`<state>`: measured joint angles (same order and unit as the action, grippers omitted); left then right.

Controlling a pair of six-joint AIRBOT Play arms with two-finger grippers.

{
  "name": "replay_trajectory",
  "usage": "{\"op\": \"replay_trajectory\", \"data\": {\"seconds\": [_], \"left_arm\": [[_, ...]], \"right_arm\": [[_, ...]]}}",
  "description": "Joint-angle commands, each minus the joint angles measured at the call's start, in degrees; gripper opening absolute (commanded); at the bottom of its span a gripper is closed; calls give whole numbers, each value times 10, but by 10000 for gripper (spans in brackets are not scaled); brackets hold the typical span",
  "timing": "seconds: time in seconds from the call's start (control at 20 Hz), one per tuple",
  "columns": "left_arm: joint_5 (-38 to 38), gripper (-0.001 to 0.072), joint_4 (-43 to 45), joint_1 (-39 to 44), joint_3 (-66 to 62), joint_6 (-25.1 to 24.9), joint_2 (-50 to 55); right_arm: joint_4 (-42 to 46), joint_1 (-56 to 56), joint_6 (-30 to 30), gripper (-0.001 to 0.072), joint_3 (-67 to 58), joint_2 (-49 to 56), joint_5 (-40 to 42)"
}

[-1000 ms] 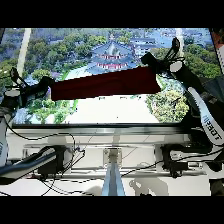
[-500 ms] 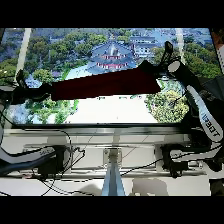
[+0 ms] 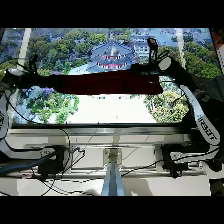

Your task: Fold the clothes and pants, and hang the long-sleeved shirts on hangers.

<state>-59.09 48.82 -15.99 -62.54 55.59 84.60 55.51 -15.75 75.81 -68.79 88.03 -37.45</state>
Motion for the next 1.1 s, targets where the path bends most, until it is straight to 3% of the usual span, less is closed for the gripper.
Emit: {"op": "replay_trajectory", "data": {"seconds": [0.0,0.4,0.55,0.65,0.75,0.95,1.05], "left_arm": [[-90,15,1,9,-61,32,-69],[-106,16,0,16,-71,103,-266],[-104,16,0,28,-71,102,-278],[-101,17,0,38,-71,103,-273],[-99,17,0,54,-71,102,-259],[-78,17,-9,130,-71,103,-200],[-42,17,-61,195,-71,102,-154]], "right_arm": [[1,-63,6,19,-33,19,36],[-20,-261,108,19,-261,220,0],[-15,-327,108,19,-348,271,23],[14,-344,107,19,-362,274,73],[61,-333,107,18,-365,268,68],[184,-238,107,18,-365,239,-80],[266,-165,107,18,-365,217,-175]]}}
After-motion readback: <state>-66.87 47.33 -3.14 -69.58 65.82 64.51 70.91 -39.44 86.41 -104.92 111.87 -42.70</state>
